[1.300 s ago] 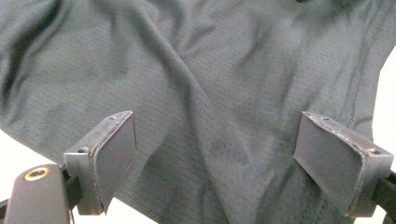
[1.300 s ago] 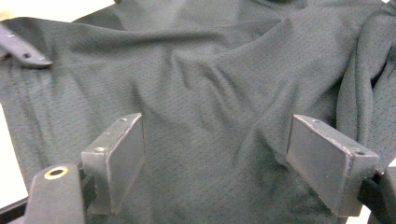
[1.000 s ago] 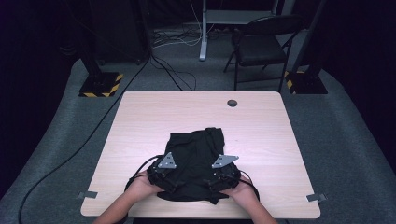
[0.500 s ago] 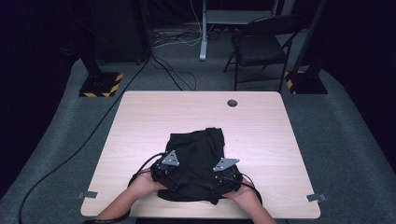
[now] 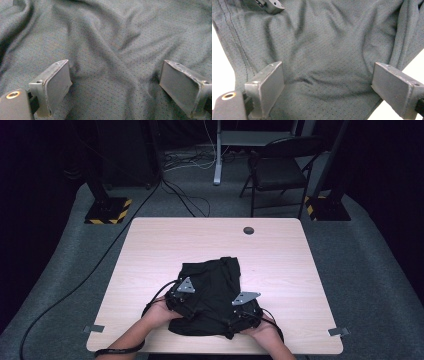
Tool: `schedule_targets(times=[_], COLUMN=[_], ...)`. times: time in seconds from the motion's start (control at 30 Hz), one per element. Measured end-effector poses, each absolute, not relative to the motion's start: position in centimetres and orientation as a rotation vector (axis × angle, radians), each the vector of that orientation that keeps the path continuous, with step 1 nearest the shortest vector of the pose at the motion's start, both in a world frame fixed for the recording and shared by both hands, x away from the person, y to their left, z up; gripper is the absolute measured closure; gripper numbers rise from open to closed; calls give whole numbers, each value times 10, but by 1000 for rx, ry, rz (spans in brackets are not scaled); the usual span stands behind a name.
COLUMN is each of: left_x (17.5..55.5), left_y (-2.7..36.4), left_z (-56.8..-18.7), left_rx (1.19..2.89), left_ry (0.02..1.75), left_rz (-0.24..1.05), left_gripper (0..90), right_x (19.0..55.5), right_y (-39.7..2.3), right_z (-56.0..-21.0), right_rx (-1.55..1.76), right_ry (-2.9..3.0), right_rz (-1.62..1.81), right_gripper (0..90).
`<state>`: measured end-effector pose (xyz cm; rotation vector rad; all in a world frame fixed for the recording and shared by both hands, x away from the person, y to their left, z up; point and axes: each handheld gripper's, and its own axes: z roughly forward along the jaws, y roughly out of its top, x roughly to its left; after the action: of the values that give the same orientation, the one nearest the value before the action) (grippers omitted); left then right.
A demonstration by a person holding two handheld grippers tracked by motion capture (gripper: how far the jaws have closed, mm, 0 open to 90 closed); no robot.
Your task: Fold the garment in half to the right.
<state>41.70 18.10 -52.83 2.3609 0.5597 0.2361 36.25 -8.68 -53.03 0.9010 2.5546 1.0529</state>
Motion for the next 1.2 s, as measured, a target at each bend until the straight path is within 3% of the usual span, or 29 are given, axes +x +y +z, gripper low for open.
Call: schedule_targets(times=[0.83,1.2], left_x=[417,416], left_y=[182,182], left_z=[-530,-530], left_rx=[2350,2346], left_ry=[549,554], left_rz=[237,244], left_gripper=[90,88], right_x=[363,363], right_y=[-89,-93], right_z=[-533,-515], right_rx=[938,960], right_ry=[2545,2454], right_rz=[1077,1175], right_gripper=[82,109])
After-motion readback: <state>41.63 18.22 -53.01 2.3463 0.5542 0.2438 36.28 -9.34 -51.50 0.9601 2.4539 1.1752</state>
